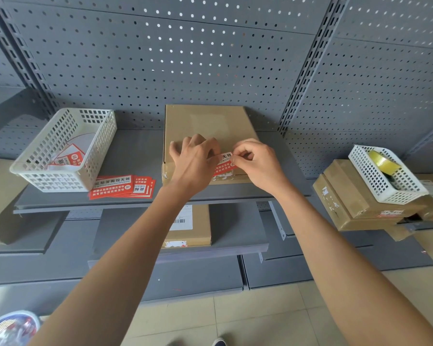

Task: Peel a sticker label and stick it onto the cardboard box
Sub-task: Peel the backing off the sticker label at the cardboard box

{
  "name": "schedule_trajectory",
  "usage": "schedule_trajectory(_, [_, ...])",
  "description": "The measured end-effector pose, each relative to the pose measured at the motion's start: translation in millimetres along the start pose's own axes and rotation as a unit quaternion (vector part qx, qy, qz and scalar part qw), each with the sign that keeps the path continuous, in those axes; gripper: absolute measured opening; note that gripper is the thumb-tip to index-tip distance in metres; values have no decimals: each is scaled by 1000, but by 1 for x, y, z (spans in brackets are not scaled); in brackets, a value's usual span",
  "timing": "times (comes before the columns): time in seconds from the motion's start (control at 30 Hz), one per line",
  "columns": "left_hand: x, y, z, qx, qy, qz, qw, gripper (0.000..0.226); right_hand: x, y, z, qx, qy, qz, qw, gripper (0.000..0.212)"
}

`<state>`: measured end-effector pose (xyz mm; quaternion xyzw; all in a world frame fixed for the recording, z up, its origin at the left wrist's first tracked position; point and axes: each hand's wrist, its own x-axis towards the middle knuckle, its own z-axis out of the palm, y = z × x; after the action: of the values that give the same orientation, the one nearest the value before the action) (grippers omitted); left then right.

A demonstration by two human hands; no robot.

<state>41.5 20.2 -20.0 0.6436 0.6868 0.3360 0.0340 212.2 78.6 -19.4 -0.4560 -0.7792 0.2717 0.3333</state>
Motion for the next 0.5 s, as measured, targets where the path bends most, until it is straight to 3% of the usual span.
schedule_trajectory(0.4, [-3,-2,-1,9,-9,15,1000,7,-2,1,-2,19,0,1,1000,2])
schedule_trajectory(0.5, [-3,-2,-1,7,-11,13,1000,8,-5,3,-1,2,9,-8,1000,11])
